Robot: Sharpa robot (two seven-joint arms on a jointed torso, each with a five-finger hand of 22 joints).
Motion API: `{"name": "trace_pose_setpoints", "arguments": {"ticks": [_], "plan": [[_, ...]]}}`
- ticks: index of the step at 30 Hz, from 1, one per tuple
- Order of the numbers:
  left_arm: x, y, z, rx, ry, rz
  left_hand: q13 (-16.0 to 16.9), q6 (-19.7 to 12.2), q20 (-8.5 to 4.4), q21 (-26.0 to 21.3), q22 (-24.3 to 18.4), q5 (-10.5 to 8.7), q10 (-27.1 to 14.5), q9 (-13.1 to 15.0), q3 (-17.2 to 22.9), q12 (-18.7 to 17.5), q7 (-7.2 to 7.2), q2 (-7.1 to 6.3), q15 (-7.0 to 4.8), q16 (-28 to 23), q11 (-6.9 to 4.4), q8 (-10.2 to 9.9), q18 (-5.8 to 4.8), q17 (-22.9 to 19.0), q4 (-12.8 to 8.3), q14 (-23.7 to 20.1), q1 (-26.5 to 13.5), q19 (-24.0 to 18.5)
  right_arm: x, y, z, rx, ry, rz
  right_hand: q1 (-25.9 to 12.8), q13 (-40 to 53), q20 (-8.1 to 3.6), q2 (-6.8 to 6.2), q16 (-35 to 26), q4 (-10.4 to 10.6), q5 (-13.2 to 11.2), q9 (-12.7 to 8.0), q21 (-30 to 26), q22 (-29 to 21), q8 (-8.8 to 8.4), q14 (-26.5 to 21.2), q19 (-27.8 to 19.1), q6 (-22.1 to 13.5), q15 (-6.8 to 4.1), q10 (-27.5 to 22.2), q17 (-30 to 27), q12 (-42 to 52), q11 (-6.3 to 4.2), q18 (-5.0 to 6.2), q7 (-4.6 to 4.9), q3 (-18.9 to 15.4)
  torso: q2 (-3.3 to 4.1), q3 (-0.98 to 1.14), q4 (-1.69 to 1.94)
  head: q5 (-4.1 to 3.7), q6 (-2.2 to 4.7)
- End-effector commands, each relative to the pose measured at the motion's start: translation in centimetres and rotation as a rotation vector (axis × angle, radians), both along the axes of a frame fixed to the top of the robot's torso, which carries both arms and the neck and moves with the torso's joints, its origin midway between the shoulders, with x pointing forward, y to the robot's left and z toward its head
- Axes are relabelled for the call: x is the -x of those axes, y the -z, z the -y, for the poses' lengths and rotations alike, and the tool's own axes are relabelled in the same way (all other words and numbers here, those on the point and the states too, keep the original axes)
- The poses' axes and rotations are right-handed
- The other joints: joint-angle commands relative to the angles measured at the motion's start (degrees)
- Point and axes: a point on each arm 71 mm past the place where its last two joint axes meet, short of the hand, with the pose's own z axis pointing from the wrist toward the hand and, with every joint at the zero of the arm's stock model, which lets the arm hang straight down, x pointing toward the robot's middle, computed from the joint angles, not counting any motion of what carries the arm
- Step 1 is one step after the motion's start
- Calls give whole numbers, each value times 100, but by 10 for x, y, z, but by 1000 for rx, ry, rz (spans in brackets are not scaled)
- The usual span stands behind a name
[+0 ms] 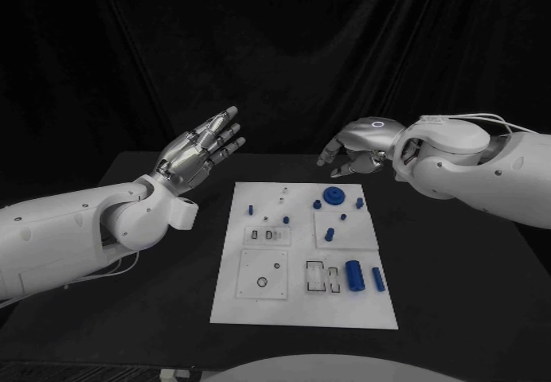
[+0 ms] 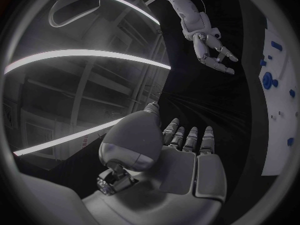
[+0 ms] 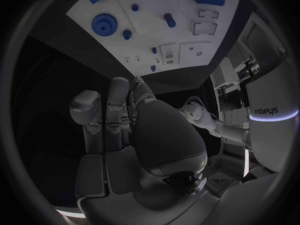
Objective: Assemble the parts on the task board
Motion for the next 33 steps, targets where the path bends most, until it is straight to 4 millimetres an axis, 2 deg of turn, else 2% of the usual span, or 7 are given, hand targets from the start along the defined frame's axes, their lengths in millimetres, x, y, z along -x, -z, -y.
{"name": "trace_pose_setpoints", "arguments": {"ticks": [1,7,10,12,15,22,33], "plan": [[0,-7,0,22,-6,66,2,46,28,-20,-5,45,12,5,-18,-10,7,5,39,18,45,21,-76,-4,-6,-14,84,6,0,-1,-2,162,-28,159,-52,10,-10,-102,404,20,11,26,306,431,-49,120,75,48,-1,48,475,-64,-14,-160,8,92,127,-13,111,-73,55],[-1,-7,0,22,0,65,2,46,28,-20,-5,102,11,4,-1,-10,10,5,43,26,50,18,-80,-2,-10,-14,123,6,-1,3,-3,171,-39,169,-103,13,-10,-176,760,33,39,46,519,728,-111,145,85,41,-2,36,880,-145,-8,-191,23,221,287,-58,242,-253,221],[-1,-6,-1,18,2,60,0,49,29,-20,-5,146,4,4,12,-12,12,4,47,24,47,17,-83,-3,-14,-17,158,6,-2,6,-3,169,-46,170,-93,11,-10,-200,831,18,73,39,573,811,-124,131,76,84,-5,33,939,-176,-16,-197,-115,296,350,-72,305,-353,265],[-3,-6,-2,12,3,54,-6,81,33,-20,-5,195,-13,8,29,-18,16,0,54,20,41,22,-86,-6,-19,-22,206,6,-3,10,-3,169,-49,166,-99,12,-14,-226,900,16,82,40,620,885,-113,128,76,161,-12,41,1013,-195,-26,-204,-80,348,381,-80,326,-384,295],[-4,-5,-3,9,6,49,-9,80,34,-20,-5,216,-21,8,37,-20,14,-1,57,16,37,21,-88,-8,-19,-26,230,6,-3,16,-2,171,-53,156,-99,12,-13,-243,912,12,73,42,630,902,-106,118,68,202,-9,43,1018,-204,-19,-205,-72,370,408,-87,340,-415,338],[-6,-4,-3,6,14,43,-9,94,37,-20,-5,233,-21,9,43,-20,10,0,61,13,39,22,-90,-9,-18,-30,251,6,-4,32,-1,183,-64,122,-170,34,-22,-311,986,51,9,37,712,1043,-121,114,90,278,-21,160,1090,-171,-28,-222,-64,424,394,-93,345,-439,328],[-7,-3,-4,7,18,42,-9,147,37,-20,-5,251,-21,17,51,-20,34,2,64,12,57,34,-92,-9,-16,-31,267,6,-2,46,1,203,-84,74,-171,27,-52,-432,1061,40,288,6,858,1295,-202,138,166,275,-56,155,1157,-220,-67,-260,-175,580,334,-114,329,-365,222]]}}
